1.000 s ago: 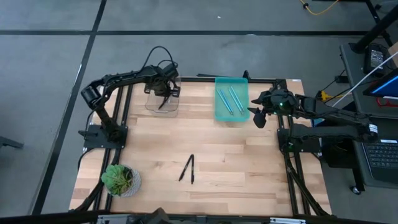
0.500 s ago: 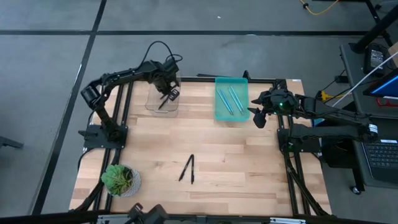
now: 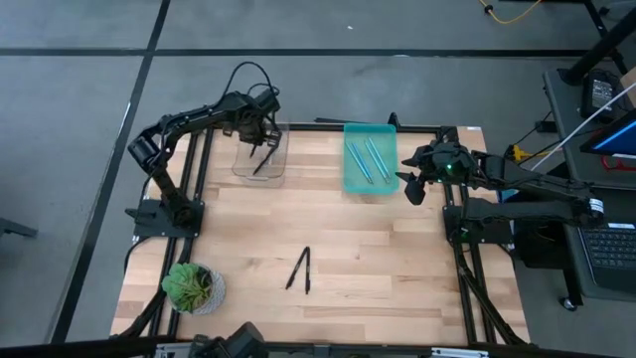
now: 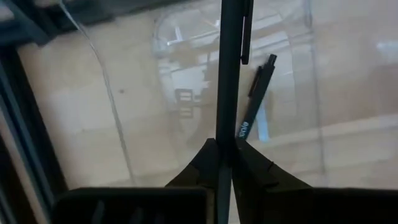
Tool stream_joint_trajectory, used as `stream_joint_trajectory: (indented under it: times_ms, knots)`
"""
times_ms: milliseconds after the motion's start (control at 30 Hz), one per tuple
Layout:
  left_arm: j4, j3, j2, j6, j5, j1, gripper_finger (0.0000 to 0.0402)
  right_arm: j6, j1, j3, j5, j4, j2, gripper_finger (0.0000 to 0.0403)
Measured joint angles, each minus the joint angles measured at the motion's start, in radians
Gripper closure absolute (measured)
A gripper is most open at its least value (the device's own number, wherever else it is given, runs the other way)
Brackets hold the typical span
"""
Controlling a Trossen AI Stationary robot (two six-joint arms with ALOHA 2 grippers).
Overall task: Sort pens & pencils
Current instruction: Put the black pen into the transparent bin
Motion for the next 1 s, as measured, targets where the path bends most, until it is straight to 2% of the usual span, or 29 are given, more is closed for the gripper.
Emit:
stream_joint_trajectory:
  times_ms: [100, 333, 500, 700, 833, 1000]
  knots:
    - [-0.001, -0.001, 0.033, -0.073, 0.010, -0.019, 0.0385, 0.000, 0.000, 0.000, 0.000, 0.000, 0.000, 0.0201]
    - [0.024, -0.002, 0.159, -0.079, 0.028, -0.069, 0.0385, 0.000, 0.000, 0.000, 0.000, -0.001, 0.000, 0.0201]
    - [0.090, -0.002, 0.183, -0.082, 0.025, -0.057, 0.0384, 0.000, 0.000, 0.000, 0.000, -0.015, 0.000, 0.0201]
    - [0.129, -0.002, 0.183, -0.072, 0.108, -0.035, 0.0328, 0.000, 0.000, 0.000, 0.000, -0.015, 0.000, 0.0201]
    - [0.129, -0.002, 0.183, -0.071, 0.106, -0.029, 0.0293, 0.000, 0.000, 0.000, 0.000, -0.019, 0.000, 0.0201]
    - [0.125, -0.001, 0.154, -0.059, 0.113, -0.018, 0.0279, 0.000, 0.000, 0.000, 0.000, -0.035, 0.000, 0.0201]
